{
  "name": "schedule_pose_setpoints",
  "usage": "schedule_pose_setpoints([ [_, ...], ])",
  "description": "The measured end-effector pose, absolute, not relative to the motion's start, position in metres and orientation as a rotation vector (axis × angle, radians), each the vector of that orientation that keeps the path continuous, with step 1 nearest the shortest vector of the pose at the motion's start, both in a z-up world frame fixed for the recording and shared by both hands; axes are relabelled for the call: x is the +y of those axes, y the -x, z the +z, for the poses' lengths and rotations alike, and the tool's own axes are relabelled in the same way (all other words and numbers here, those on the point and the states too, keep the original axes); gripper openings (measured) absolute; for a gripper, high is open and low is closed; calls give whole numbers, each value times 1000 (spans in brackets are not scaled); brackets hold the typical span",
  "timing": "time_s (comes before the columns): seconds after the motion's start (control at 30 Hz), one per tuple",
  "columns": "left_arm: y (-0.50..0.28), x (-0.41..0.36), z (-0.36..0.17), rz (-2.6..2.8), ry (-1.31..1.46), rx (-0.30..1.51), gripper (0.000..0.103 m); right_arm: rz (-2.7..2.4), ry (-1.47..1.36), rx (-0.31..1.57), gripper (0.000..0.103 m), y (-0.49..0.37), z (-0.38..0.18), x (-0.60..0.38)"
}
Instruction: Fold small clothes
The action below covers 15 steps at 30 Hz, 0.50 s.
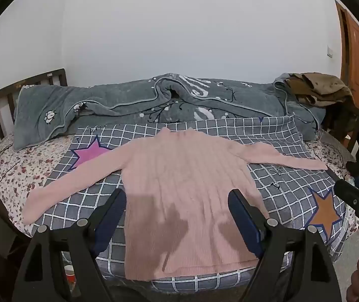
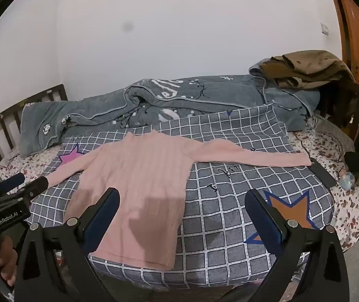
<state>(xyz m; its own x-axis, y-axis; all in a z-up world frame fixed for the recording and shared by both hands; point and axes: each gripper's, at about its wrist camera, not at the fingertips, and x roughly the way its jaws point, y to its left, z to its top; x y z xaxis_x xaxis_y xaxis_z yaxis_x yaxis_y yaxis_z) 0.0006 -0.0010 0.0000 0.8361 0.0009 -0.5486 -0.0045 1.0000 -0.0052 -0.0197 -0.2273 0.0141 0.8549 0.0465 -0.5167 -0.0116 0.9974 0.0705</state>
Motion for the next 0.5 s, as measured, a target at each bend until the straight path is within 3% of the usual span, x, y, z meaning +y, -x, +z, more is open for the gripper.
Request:
schedule_pose_setpoints([
  [0.5,2,-1,6,6,20,554,82,33,-93,542,98,26,23,-233],
])
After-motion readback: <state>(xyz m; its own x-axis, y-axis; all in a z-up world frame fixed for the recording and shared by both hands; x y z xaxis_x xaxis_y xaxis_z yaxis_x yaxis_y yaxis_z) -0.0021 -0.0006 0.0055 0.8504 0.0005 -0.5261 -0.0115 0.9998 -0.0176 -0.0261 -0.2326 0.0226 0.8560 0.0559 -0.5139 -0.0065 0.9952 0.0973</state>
